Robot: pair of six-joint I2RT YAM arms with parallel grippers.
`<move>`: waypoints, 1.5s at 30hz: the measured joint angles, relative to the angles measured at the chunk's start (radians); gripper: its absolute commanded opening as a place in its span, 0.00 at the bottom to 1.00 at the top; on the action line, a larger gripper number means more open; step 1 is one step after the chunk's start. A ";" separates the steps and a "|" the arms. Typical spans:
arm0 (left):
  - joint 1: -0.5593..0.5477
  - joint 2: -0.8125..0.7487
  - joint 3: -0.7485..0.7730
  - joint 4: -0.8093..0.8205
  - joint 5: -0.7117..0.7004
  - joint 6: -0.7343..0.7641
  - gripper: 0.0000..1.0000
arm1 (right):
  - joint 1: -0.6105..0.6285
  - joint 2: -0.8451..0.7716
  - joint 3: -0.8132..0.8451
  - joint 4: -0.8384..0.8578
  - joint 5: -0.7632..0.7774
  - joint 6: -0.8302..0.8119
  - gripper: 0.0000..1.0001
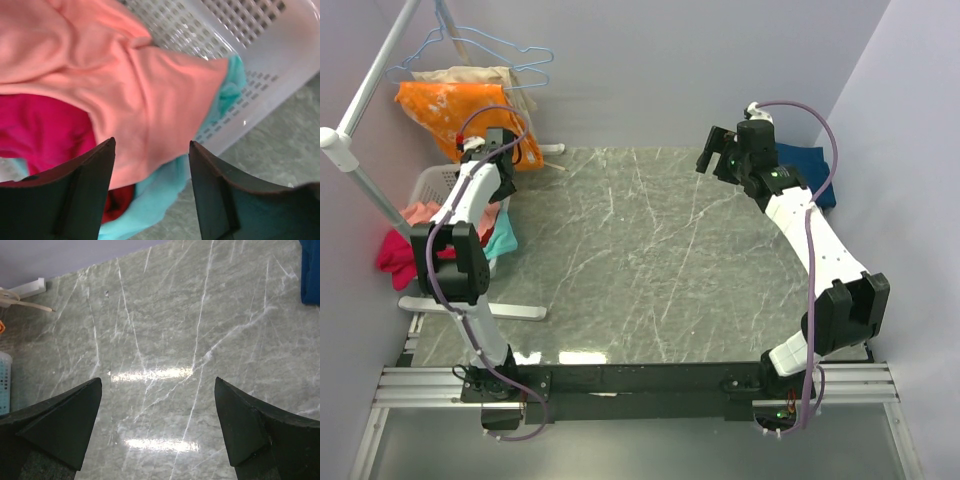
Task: Fold and stack the t-shirts
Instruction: Grab the tshirt from the pile
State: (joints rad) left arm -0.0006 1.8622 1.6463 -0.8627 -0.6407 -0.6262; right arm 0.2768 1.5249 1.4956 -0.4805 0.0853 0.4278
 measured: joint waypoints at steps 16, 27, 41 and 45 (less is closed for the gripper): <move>0.002 0.118 0.098 -0.066 0.048 -0.037 0.59 | -0.010 0.066 0.011 -0.022 0.006 0.002 0.99; 0.056 0.141 0.057 -0.058 0.074 -0.098 0.32 | -0.021 0.103 0.058 -0.057 0.024 0.002 0.99; 0.045 0.139 0.090 -0.063 0.119 -0.089 0.01 | -0.031 0.127 0.077 -0.077 0.026 0.003 0.99; -0.021 0.099 0.159 -0.097 0.086 -0.050 0.01 | -0.031 0.142 0.077 -0.082 0.024 0.010 0.98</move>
State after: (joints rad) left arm -0.0212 1.9610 1.8057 -0.9600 -0.5545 -0.6762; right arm 0.2459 1.6672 1.5730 -0.5625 0.1097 0.4377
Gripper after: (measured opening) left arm 0.037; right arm 0.989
